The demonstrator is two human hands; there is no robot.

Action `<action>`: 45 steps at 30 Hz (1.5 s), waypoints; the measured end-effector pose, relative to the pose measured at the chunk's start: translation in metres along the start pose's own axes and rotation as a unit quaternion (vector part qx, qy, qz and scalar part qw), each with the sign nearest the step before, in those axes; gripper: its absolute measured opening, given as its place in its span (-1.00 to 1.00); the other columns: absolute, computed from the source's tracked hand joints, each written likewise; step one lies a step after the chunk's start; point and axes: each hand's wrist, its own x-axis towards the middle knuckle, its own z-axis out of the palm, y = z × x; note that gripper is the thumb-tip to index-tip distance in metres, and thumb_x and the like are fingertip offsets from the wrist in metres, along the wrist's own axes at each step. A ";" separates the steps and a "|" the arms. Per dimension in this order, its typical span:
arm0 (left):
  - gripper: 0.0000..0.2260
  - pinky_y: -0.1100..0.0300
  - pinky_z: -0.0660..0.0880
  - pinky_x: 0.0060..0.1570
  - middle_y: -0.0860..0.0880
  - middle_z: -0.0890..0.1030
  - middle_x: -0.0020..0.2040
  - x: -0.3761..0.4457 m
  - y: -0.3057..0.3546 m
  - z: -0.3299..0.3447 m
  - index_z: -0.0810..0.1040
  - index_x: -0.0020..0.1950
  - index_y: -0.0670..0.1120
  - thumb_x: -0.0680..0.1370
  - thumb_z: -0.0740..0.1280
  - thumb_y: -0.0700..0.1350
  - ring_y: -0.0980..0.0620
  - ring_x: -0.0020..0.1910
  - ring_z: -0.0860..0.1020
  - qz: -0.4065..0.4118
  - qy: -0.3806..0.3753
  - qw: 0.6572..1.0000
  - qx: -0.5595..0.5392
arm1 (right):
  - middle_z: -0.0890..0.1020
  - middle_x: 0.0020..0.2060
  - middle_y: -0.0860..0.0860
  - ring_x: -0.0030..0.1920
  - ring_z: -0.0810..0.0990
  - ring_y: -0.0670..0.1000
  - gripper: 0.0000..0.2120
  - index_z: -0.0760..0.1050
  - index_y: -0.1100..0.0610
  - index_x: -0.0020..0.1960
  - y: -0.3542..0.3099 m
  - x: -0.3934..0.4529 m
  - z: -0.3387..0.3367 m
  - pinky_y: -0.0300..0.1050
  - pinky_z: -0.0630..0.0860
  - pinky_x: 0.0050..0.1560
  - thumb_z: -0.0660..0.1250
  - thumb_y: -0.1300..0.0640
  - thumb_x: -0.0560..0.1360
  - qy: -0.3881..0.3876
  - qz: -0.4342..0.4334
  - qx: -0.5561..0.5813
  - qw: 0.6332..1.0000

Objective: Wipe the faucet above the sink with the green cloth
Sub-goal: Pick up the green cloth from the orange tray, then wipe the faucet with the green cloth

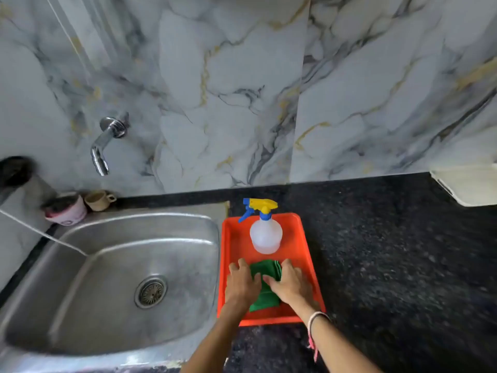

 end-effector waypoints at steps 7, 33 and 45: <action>-0.63 0.04 0.52 0.07 -0.24 0.65 0.16 0.012 -0.010 -0.012 0.56 0.26 -0.30 0.56 0.51 -0.11 -0.17 0.13 0.62 -0.084 0.005 0.956 -0.280 | 0.73 -0.01 0.42 -0.01 0.73 0.30 -0.79 0.66 0.41 0.01 0.006 0.003 -0.004 0.25 0.62 0.01 0.55 0.26 0.48 -0.048 -0.016 0.329 0.943; -0.67 0.08 0.53 0.20 -0.07 0.60 0.22 0.128 -0.165 -0.458 0.55 0.31 -0.09 0.69 0.27 0.10 0.02 0.19 0.54 0.310 0.486 0.811 -0.103 | 0.79 0.04 0.19 0.20 0.69 0.26 -0.73 0.67 0.15 0.11 -0.391 -0.004 -0.008 0.20 0.62 0.21 0.47 0.32 0.43 -0.007 -0.113 0.732 0.672; -0.43 -0.01 -0.02 0.70 -0.24 0.21 0.66 0.333 -0.167 -0.548 0.00 0.69 -0.21 0.74 0.04 0.02 -0.18 0.67 0.16 0.313 0.677 0.621 0.240 | 0.76 0.15 0.15 0.16 0.70 0.20 -0.58 0.68 0.24 0.23 -0.546 0.096 -0.057 0.14 0.64 0.21 0.23 0.32 0.44 0.258 -0.591 -0.151 0.749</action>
